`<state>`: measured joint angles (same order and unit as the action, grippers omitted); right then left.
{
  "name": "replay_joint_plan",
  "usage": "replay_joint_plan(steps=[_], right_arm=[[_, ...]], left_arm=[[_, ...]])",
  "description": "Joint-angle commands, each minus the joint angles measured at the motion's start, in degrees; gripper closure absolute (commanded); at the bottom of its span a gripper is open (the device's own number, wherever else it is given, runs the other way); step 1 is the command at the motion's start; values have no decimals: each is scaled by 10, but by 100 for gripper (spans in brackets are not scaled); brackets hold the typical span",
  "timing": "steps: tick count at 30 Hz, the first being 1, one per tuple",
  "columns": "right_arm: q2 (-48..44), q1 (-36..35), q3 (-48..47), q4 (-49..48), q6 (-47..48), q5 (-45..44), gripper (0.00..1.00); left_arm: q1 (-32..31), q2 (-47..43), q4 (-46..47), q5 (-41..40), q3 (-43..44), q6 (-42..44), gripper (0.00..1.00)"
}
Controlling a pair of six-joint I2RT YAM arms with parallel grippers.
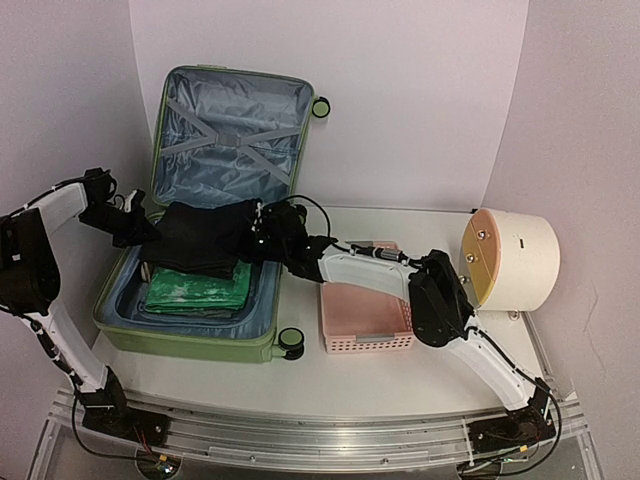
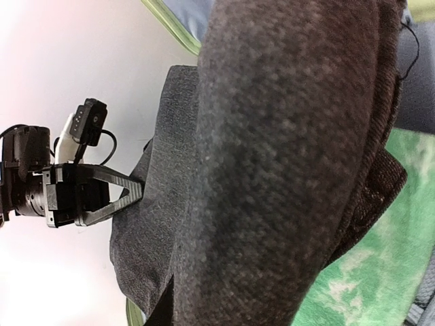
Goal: Open, take out, and arrange the luggage
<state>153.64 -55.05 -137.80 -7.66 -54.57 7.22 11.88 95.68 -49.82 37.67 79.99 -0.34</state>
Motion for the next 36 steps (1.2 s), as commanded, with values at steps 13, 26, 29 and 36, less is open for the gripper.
replay_joint_plan(steps=[13, 26, 29, 36], right_arm=[[-406, 50, 379, -23, 128, -72, 100], [-659, 218, 676, 128, 260, -16, 100], [-637, 254, 672, 159, 324, 46, 100], [-547, 281, 585, 258, 420, 69, 100]], left_arm=[[-258, 49, 51, 3, 182, 39, 100], [-503, 218, 68, -38, 336, -32, 100], [-538, 230, 79, -58, 334, -34, 100], [-591, 246, 104, -84, 312, -19, 100]])
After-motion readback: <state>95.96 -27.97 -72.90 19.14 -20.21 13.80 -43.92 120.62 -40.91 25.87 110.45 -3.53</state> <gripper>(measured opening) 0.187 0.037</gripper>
